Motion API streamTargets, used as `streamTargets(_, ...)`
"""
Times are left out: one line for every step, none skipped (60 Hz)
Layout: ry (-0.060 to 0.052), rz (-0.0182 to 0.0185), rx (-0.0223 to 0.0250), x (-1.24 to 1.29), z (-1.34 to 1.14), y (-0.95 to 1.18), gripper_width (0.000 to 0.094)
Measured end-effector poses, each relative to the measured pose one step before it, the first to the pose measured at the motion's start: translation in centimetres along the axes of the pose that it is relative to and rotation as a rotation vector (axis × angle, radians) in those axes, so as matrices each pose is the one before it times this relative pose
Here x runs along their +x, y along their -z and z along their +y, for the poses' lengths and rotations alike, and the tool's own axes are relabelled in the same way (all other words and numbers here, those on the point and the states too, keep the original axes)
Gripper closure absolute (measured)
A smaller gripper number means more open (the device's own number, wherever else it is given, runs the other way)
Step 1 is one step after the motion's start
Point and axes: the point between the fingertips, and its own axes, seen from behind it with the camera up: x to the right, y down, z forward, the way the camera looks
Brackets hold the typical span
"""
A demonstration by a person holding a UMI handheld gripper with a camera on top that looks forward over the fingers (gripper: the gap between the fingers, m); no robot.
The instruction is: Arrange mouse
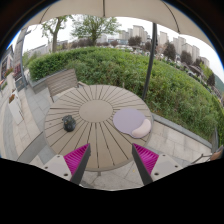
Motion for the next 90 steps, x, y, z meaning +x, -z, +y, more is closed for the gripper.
streamTargets(-0.0006,-0.00461,-0.00201,-0.167,0.037,-0.050,0.0080)
streamTargets(0.0001,-0.00487,-0.00158,-0.207,0.014,-0.070,0.0079)
streamTargets(0.0015,-0.00466,-0.00098,-0.238,-0.015,-0.094,0.0079)
streamTargets(0.0019,-0.00445,-0.00054,-0.287,-0.043,-0.121,0.0079)
streamTargets(0.0025,-0.00438,-0.00007,-0.380,-0.067,-0.115,0.0080)
streamTargets(0.0036,-0.00434,0.00000,-0.211,-0.020,-0.082,0.0079)
streamTargets(0.0041,-0.00262,-0.00154,-0.896,-0.240,-0.274,0.0078)
streamTargets(0.0031,-0.00257,-0.00078,-0.647,-0.101,-0.195,0.0079)
streamTargets(0.0024,-0.00204,-0.00046,-0.689,-0.134,-0.233,0.0079)
streamTargets(0.0022,-0.00233,-0.00122,-0.682,-0.049,-0.254,0.0078)
streamTargets(0.0017,-0.00246,-0.00194,-0.688,-0.038,-0.258,0.0077)
streamTargets(0.0016,-0.00360,-0.00245,-0.728,-0.036,-0.256,0.0078)
streamTargets(0.0012,-0.00489,-0.00274,-0.736,-0.023,-0.261,0.0077)
streamTargets(0.0008,-0.00555,-0.00282,-0.734,-0.001,-0.249,0.0080)
streamTargets(0.0006,-0.00557,-0.00337,-0.715,0.002,-0.244,0.0079)
streamTargets(0.0008,-0.00500,-0.00395,-0.698,-0.028,-0.246,0.0080)
streamTargets(0.0013,-0.00461,-0.00422,-0.686,-0.007,-0.250,0.0080)
streamTargets(0.0024,-0.00470,-0.00408,-0.639,-0.038,-0.253,0.0080)
streamTargets(0.0031,-0.00493,-0.00327,-0.638,-0.066,-0.204,0.0080)
streamTargets(0.0039,-0.00526,-0.00191,-0.630,-0.099,-0.210,0.0081)
streamTargets(0.0045,-0.00517,-0.00053,-0.653,-0.105,-0.191,0.0082)
streamTargets(0.0049,-0.00476,0.00010,-0.650,-0.132,-0.274,0.0081)
streamTargets(0.0050,-0.00355,-0.00020,-0.617,-0.125,-0.231,0.0082)
streamTargets(0.0043,-0.00210,-0.00051,-0.593,-0.100,-0.242,0.0081)
streamTargets(0.0039,-0.00090,-0.00116,-0.521,-0.077,-0.222,0.0081)
streamTargets(0.0037,-0.00062,-0.00150,-0.526,-0.077,-0.247,0.0080)
streamTargets(0.0031,-0.00081,-0.00140,-0.541,-0.115,-0.242,0.0080)
streamTargets(0.0021,-0.00125,-0.00085,-0.516,-0.119,-0.213,0.0081)
streamTargets(0.0003,-0.00134,0.00020,-0.508,-0.142,-0.245,0.0080)
streamTargets(-0.0013,-0.00181,0.00082,-0.542,-0.133,-0.196,0.0081)
streamTargets(-0.0026,-0.00240,0.00186,-0.526,-0.146,-0.254,0.0078)
streamTargets(-0.0049,-0.00228,0.00236,-0.537,-0.115,-0.184,0.0079)
streamTargets(-0.0060,-0.00214,0.00249,-0.475,-0.115,-0.216,0.0080)
streamTargets(-0.0060,-0.00243,0.00192,-0.493,-0.085,-0.222,0.0080)
streamTargets(-0.0055,-0.00222,0.00170,-0.464,-0.078,-0.208,0.0080)
streamTargets(-0.0054,-0.00248,0.00164,-0.437,-0.075,-0.241,0.0080)
streamTargets(-0.0053,-0.00282,0.00309,-0.433,-0.058,-0.274,0.0080)
streamTargets(-0.0049,-0.00261,0.00514,-0.364,-0.103,-0.298,0.0079)
streamTargets(-0.0037,-0.00181,0.00634,-0.335,-0.108,-0.317,0.0079)
streamTargets(-0.0019,-0.00100,0.00536,-0.319,-0.055,-0.333,0.0079)
streamTargets(-0.0014,0.00048,0.00413,-0.244,-0.026,-0.380,0.0078)
streamTargets(-0.0011,0.00258,0.00278,-0.207,0.022,-0.372,0.0080)
streamTargets(-0.0008,0.00401,0.00211,-0.176,0.035,-0.434,0.0079)
streamTargets(0.0001,0.00471,0.00165,-0.159,0.032,-0.450,0.0079)
streamTargets(0.0011,0.00481,0.00241,-0.128,0.011,-0.486,0.0080)
streamTargets(0.0015,0.00414,0.00212,-0.159,0.033,-0.523,0.0080)
streamTargets(0.0009,0.00542,0.00084,-0.228,0.073,-0.612,0.0079)
streamTargets(0.0003,0.00558,-0.00012,0.033,0.053,-0.486,0.0078)
streamTargets(-0.0012,0.00540,-0.00034,-0.087,0.053,-0.569,0.0079)
streamTargets(-0.0020,0.00329,-0.00023,-0.139,0.030,-0.512,0.0080)
streamTargets(-0.0031,0.00067,-0.00030,-0.168,0.029,-0.524,0.0079)
streamTargets(-0.0033,-0.00039,-0.00020,-0.196,0.020,-0.534,0.0078)
streamTargets(-0.0026,0.00019,-0.00026,-0.168,0.017,-0.575,0.0079)
streamTargets(-0.0027,0.00120,-0.00024,-0.207,0.007,-0.562,0.0078)
streamTargets(-0.0024,0.00074,-0.00042,0.043,-0.030,-0.399,0.0078)
streamTargets(-0.0032,0.00143,-0.00035,-0.046,-0.011,-0.469,0.0078)
streamTargets(-0.0033,0.00047,-0.00002,-0.086,-0.022,-0.495,0.0077)
streamTargets(-0.0017,-0.00114,0.00008,-0.135,0.042,-0.361,0.0076)
streamTargets(-0.0014,-0.00047,0.00037,-0.061,-0.047,-0.436,0.0078)
streamTargets(-0.0009,0.00076,0.00038,-0.025,-0.050,-0.428,0.0076)
streamTargets(-0.0010,0.00202,-0.00029,0.021,-0.031,-0.462,0.0077)
streamTargets(-0.0008,0.00258,-0.00107,0.025,-0.041,-0.456,0.0076)
streamTargets(-0.0008,0.00222,-0.00125,0.027,-0.025,-0.479,0.0075)
streamTargets(-0.0004,0.00117,-0.00023,-0.178,-0.233,-1.040,0.0075)
streamTargets(-0.0005,-0.00067,-0.00005,0.122,0.000,-0.030,0.0075)
streamTargets(-0.0003,-0.00123,-0.00003,-0.002,-0.038,-0.396,0.0075)
streamTargets(-0.0004,-0.00072,-0.00003,-0.035,-0.084,-0.456,0.0074)
streamTargets(0.0008,-0.00038,-0.00086,0.005,-0.081,-0.450,0.0075)
streamTargets(0.0015,0.00075,-0.00121,0.033,-0.084,-0.458,0.0075)
streamTargets(0.0008,0.00284,-0.00124,0.014,-0.062,-0.596,0.0076)
streamTargets(0.0009,0.00166,-0.00115,0.132,-0.122,-0.421,0.0075)
streamTargets(0.0006,0.00092,0.00014,0.042,-0.105,-0.382,0.0074)
streamTargets(0.0006,-0.00153,0.00029,-0.028,-0.092,-0.368,0.0075)
streamTargets(0.0004,-0.00257,0.00010,-0.039,-0.080,-0.396,0.0075)
streamTargets(0.0002,-0.00097,-0.00094,0.006,-0.041,-0.403,0.0076)
streamTargets(0.0004,0.00128,-0.00215,0.046,0.003,-0.414,0.0076)
streamTargets(0.0008,0.00253,-0.00298,0.084,0.004,-0.398,0.0076)
streamTargets(0.0000,0.00173,-0.00303,0.047,-0.009,-0.616,0.0076)
streamTargets(-0.0003,0.00113,-0.00350,0.036,0.048,-0.396,0.0075)
streamTargets(-0.0013,0.00044,-0.00399,0.017,0.050,-0.420,0.0075)
streamTargets(-0.0016,-0.00054,-0.00447,-0.001,0.057,-0.399,0.0074)
streamTargets(-0.0007,-0.00032,-0.00480,0.007,0.055,-0.377,0.0074)
streamTargets(-0.0003,0.00010,-0.00471,0.041,0.059,-0.390,0.0074)
streamTargets(-0.0011,0.00077,-0.00343,-0.001,0.033,-0.331,0.0077)
streamTargets(-0.0011,0.00221,-0.00365,0.110,0.014,-0.343,0.0077)
streamTargets(-0.0006,0.00285,-0.00284,0.092,0.018,-0.309,0.0076)
streamTargets(-0.0001,0.00336,-0.00248,0.125,0.001,-0.277,0.0075)
streamTargets(-0.0003,0.00309,-0.00186,0.125,-0.048,-0.305,0.0076)
streamTargets(-0.0012,0.00231,-0.00188,0.112,-0.039,-0.301,0.0075)
streamTargets(-0.0025,0.00209,-0.00278,0.054,-0.099,-0.392,0.0076)
